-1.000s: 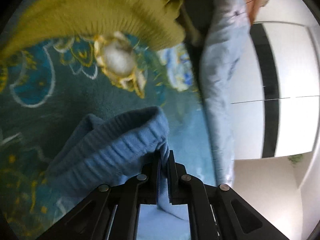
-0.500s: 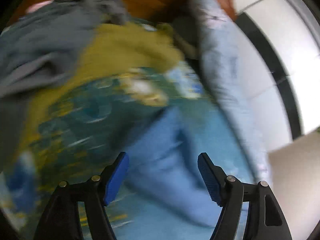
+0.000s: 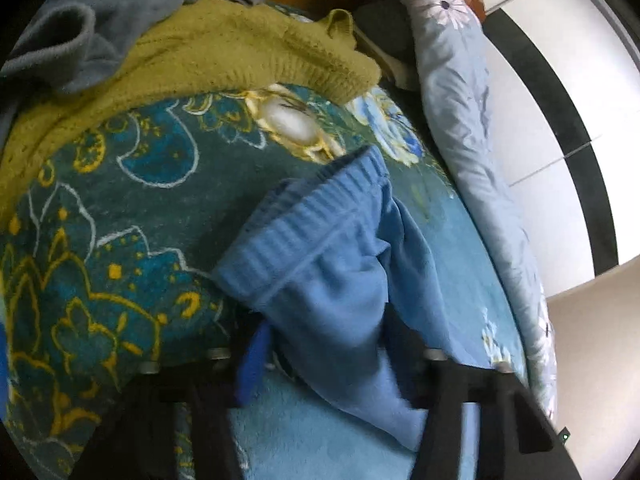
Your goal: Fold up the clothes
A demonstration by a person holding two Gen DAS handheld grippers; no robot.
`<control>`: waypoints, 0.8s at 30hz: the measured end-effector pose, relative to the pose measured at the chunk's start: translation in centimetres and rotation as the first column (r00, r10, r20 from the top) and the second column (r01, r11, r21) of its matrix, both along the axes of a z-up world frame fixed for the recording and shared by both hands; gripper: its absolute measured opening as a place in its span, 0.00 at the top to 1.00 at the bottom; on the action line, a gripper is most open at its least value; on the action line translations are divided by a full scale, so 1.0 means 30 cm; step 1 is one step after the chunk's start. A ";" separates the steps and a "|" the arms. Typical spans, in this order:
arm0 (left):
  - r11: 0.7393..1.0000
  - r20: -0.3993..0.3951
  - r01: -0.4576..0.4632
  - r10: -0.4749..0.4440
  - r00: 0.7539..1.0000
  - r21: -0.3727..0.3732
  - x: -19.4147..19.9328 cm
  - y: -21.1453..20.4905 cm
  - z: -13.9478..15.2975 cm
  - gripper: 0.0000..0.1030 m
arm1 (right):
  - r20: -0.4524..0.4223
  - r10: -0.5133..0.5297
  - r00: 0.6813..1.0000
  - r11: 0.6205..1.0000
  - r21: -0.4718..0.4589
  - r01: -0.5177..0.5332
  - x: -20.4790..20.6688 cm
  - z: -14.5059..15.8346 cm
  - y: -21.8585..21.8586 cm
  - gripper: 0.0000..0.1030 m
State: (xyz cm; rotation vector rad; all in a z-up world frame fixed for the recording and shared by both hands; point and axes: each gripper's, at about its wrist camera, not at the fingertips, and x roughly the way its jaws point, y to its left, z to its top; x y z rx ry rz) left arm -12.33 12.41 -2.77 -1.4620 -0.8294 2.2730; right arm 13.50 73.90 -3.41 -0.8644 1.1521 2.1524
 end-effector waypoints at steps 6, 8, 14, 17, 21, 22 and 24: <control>0.994 -0.055 0.019 -0.014 0.998 0.103 0.019 -0.036 0.098 0.86 | -0.119 -0.009 0.993 1.000 -0.001 0.009 0.080 0.102 -0.027 0.92; 0.989 -0.093 0.038 -0.025 0.995 0.140 0.039 -0.057 0.166 0.86 | -0.173 0.022 0.985 1.000 0.020 -0.019 0.123 0.183 -0.051 0.92; 0.985 -0.244 0.108 -0.073 0.967 0.136 0.154 -0.191 0.343 0.86 | -0.275 0.131 0.953 0.990 0.078 -0.114 0.327 0.367 -0.197 0.93; 0.990 -0.270 0.119 -0.093 0.958 0.079 0.208 -0.257 0.317 0.86 | -0.260 0.168 0.951 0.984 0.102 -0.146 0.452 0.346 -0.273 0.92; 0.992 -0.173 0.101 -0.087 0.981 0.074 0.234 -0.310 0.178 0.86 | -0.187 0.160 0.969 0.987 0.021 -0.159 0.589 0.190 -0.331 0.92; 0.993 -0.158 0.097 -0.085 0.984 0.070 0.235 -0.313 0.154 0.86 | -0.174 0.150 0.973 0.988 -0.010 -0.154 0.608 0.151 -0.335 0.92; 0.994 -0.127 0.089 -0.081 0.989 0.062 0.237 -0.321 0.106 0.86 | -0.141 0.128 0.982 0.989 -0.062 -0.137 0.639 0.084 -0.347 0.92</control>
